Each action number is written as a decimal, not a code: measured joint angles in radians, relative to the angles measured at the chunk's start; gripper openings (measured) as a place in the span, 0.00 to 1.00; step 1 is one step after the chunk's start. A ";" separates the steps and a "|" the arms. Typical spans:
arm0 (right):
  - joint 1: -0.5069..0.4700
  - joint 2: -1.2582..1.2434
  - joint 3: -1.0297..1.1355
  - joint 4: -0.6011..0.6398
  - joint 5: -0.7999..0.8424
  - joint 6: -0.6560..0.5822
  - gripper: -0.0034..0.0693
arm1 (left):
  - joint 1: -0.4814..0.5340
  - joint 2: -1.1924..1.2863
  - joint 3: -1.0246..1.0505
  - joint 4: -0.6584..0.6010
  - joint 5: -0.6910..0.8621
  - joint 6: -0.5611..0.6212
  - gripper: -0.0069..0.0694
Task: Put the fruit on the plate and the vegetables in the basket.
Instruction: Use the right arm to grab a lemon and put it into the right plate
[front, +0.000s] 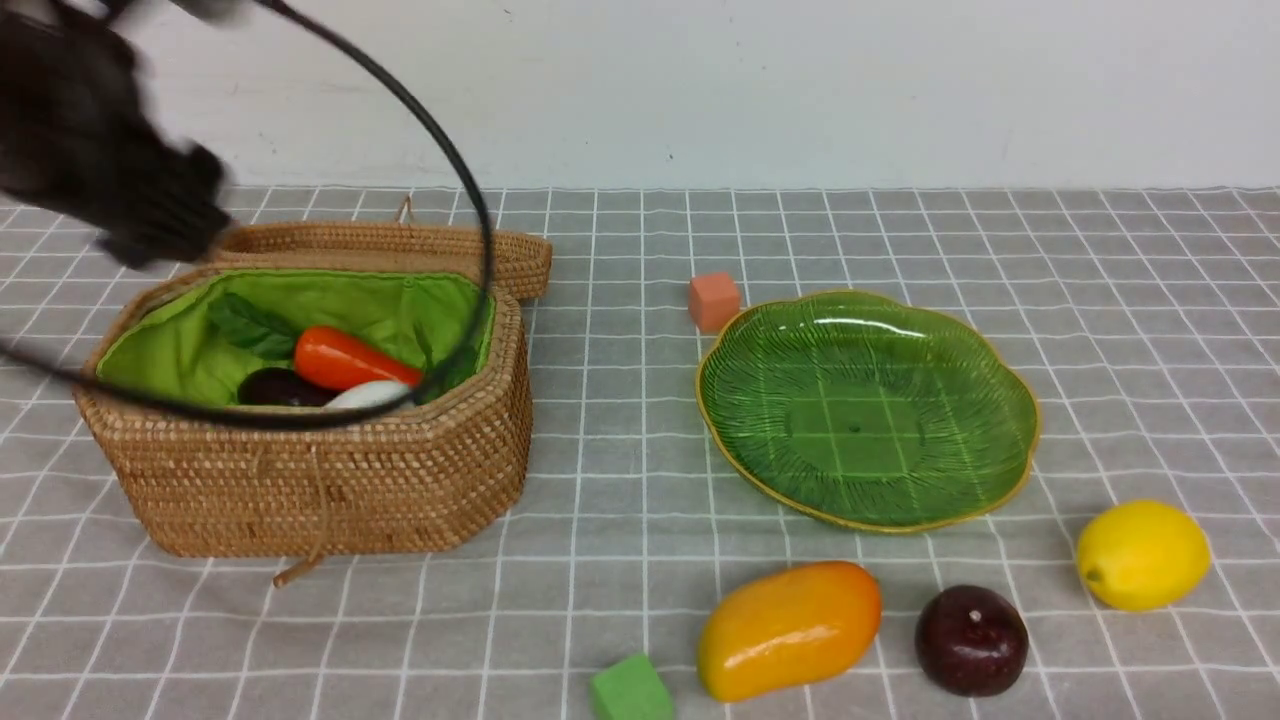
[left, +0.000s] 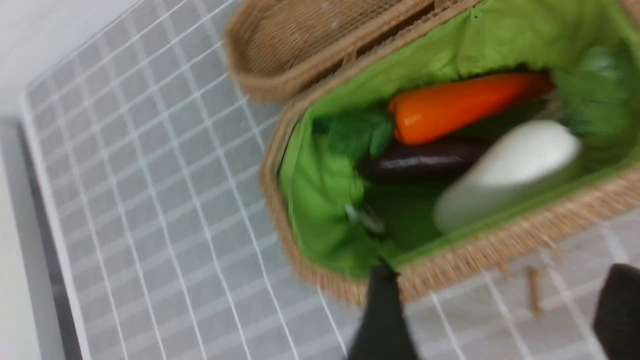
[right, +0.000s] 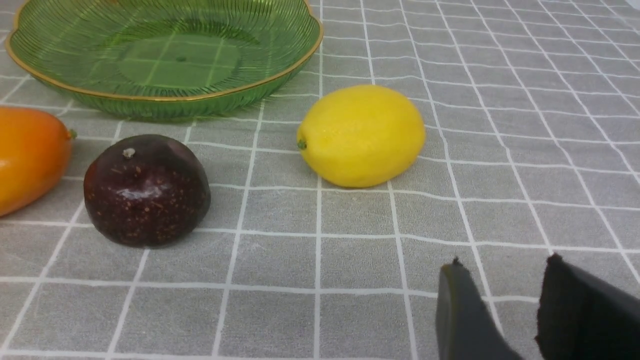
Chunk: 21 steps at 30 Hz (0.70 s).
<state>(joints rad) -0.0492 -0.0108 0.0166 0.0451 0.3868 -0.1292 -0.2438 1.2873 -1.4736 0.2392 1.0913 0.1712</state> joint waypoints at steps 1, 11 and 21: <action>0.000 0.000 0.000 0.000 0.000 0.000 0.38 | 0.000 -0.028 -0.001 -0.003 0.030 -0.019 0.67; 0.000 0.000 0.000 0.000 0.000 0.000 0.38 | 0.000 -0.428 0.161 -0.182 0.143 -0.268 0.07; 0.000 0.000 0.000 0.000 0.000 0.000 0.38 | 0.000 -0.688 0.635 -0.358 -0.226 -0.281 0.07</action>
<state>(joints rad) -0.0492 -0.0108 0.0166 0.0451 0.3868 -0.1292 -0.2438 0.5997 -0.8382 -0.1184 0.8654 -0.1094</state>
